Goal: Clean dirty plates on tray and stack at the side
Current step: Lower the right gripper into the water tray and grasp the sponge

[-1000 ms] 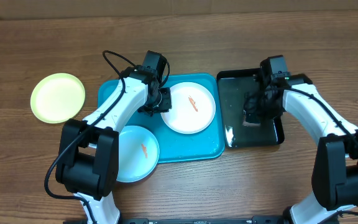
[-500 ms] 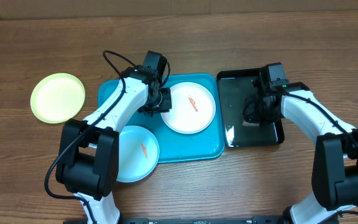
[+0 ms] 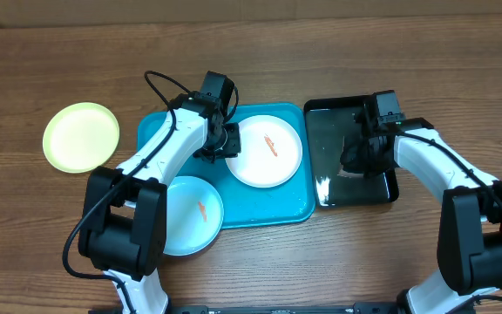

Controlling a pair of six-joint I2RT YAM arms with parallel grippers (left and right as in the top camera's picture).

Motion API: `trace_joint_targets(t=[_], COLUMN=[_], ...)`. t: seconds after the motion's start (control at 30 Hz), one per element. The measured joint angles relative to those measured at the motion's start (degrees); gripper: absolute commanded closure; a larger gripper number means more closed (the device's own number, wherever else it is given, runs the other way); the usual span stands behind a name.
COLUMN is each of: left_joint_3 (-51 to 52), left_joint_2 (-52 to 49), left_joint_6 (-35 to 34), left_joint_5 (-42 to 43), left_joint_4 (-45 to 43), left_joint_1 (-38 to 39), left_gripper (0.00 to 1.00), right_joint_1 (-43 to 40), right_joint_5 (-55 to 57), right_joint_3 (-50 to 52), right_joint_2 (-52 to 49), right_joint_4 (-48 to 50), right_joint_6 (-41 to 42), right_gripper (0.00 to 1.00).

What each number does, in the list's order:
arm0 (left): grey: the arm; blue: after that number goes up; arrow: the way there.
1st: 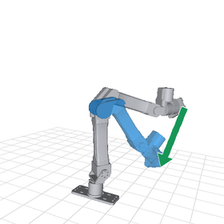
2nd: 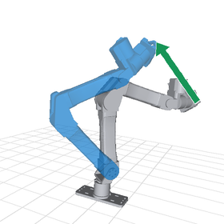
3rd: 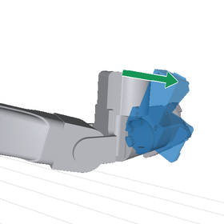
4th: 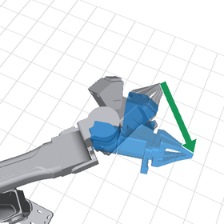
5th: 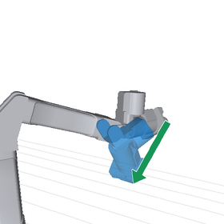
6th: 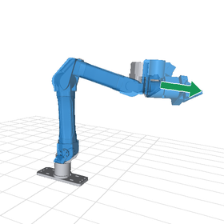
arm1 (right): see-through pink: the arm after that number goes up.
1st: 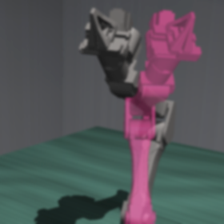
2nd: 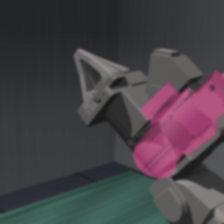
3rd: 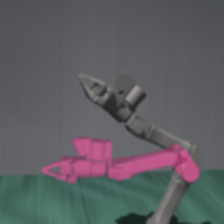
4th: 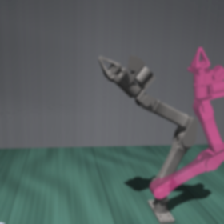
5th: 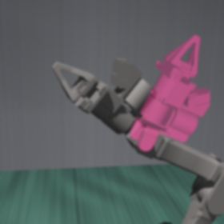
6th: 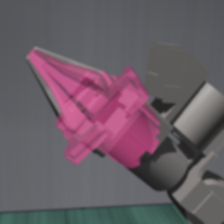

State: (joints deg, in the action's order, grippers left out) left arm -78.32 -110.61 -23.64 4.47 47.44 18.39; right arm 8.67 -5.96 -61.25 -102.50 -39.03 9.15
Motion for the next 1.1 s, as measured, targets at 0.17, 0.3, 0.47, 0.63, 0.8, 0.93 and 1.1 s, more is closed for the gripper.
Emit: trace_joint_targets(t=[0.17, 0.3, 0.47, 0.63, 0.8, 0.93, 1.1], left_joint_3=[0.00, 0.00, 0.00, 0.00, 0.00, 0.00, 0.00], left_joint_2=[0.00, 0.00, -0.02, -0.02, -0.02, -0.02, -0.04], left_joint_6=[0.00, 0.00, 0.02, 0.00, 0.00, 0.00, 0.00], left_joint_5=[0.00, 0.00, 0.00, 0.00, 0.00, 0.00, -0.02], left_joint_4=[0.02, 0.02, -0.11, -0.13, -0.15, -0.15, -0.15], left_joint_1=[0.00, 0.00, 0.00, 0.00, 0.00, 0.00, 0.00], left_gripper=[0.65, 0.65, 0.65, 0.65, 0.64, 0.65, 0.65], right_joint_1=[0.00, 0.00, 0.00, 0.00, 0.00, 0.00, 0.00], right_joint_5=[-0.07, -0.02, -0.02, 0.04, -0.02, -0.20, -1.31], right_joint_3=[0.00, 0.17, 0.96, 0.96, 0.96, 0.90, -3.04], right_joint_2=[0.00, 0.00, 0.00, 0.00, 0.00, 0.00, 0.04], right_joint_4=[-0.26, -0.07, 1.57, 1.92, 1.92, 1.70, -5.11], right_joint_6=[-0.22, -0.13, -0.11, 0.09, 0.09, -0.15, -0.39], right_gripper=[0.37, 0.44, 0.54, 0.73, 0.88, 0.90, 0.91])
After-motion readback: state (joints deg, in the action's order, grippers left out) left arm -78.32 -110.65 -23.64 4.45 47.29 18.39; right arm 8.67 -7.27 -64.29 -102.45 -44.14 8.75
